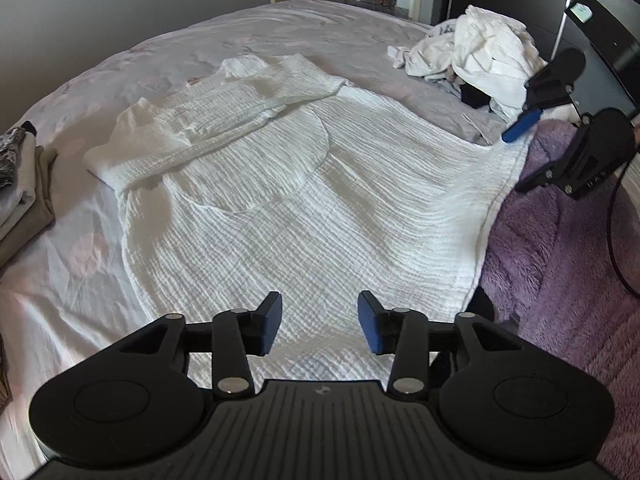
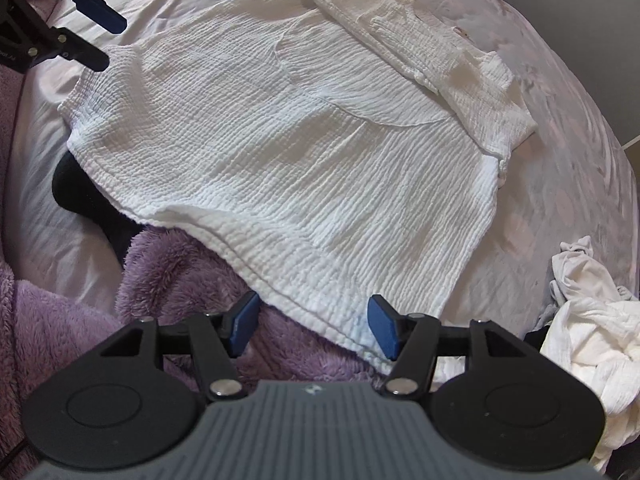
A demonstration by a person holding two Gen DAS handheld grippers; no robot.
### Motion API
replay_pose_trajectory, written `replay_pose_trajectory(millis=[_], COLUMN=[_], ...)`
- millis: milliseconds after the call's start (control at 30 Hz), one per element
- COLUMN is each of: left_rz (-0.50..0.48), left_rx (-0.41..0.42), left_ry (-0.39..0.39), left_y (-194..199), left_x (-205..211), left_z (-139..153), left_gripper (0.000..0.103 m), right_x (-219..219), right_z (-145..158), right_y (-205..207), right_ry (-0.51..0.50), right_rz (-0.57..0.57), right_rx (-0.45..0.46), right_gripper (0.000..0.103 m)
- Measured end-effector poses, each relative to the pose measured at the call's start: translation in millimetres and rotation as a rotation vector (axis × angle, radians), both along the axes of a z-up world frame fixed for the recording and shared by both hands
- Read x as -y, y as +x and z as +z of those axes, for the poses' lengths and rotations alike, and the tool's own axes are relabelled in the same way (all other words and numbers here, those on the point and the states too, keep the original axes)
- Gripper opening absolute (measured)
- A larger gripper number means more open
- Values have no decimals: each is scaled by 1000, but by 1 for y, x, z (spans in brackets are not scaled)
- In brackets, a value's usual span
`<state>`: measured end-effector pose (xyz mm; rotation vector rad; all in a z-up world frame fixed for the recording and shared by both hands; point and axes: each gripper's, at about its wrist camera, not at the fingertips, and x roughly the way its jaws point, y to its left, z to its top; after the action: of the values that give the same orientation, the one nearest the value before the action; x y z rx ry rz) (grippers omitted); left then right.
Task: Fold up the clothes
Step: 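Grasp the shirt hem with the right gripper while the left gripper grasps it too, then lift the held hem with both grippers and fold it toward the collar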
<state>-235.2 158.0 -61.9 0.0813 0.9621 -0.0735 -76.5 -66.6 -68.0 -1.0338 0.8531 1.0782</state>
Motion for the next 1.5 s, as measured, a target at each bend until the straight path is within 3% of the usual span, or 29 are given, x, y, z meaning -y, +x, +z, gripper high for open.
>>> replay_pose_trajectory(millis=[133, 233, 300, 400, 467, 833, 1033, 1133, 1200, 1300, 1400, 1500], left_rz=[-55, -110, -152, -202, -215, -188, -137, -101, -85, -56, -26, 4], left_rx=[-30, -52, -68, -96, -111, -140, -148, -151, -156, -166, -173, -173], left_ry=[-3, -21, -25, 0, 15, 58, 154, 184, 166, 157, 133, 113], left_y=[0, 1, 2, 2, 2, 4, 9, 13, 13, 12, 9, 6], left_x=[4, 10, 17, 26, 30, 51, 69, 72, 69, 60, 48, 39], left_z=[-7, -12, -16, -22, -25, -47, -63, -67, -66, -64, -61, -58], left_gripper=[45, 46, 48, 49, 49, 53, 53, 42, 26, 12, 5, 5], right_x=[-4, -8, -11, -13, -14, -8, -7, -5, -4, -1, 1, 3], right_z=[-5, -8, -9, -9, -7, 23, 24, 23, 20, 15, 10, 5], right_y=[2, 2, -1, -3, -2, 25, 28, 28, 27, 26, 25, 24], right_ry=[2, 14, 14, 22, 36, 172, 189, 192, 184, 171, 159, 144], right_rz=[14, 13, 21, 20, -7, -148, -164, -166, -161, -152, -143, -132], right_rx=[-7, -33, -29, -49, -22, -46, -54, -57, -59, -63, -66, -68], right_gripper=[60, 48, 45, 25, 5, 5, 5, 5, 5, 5, 5, 6])
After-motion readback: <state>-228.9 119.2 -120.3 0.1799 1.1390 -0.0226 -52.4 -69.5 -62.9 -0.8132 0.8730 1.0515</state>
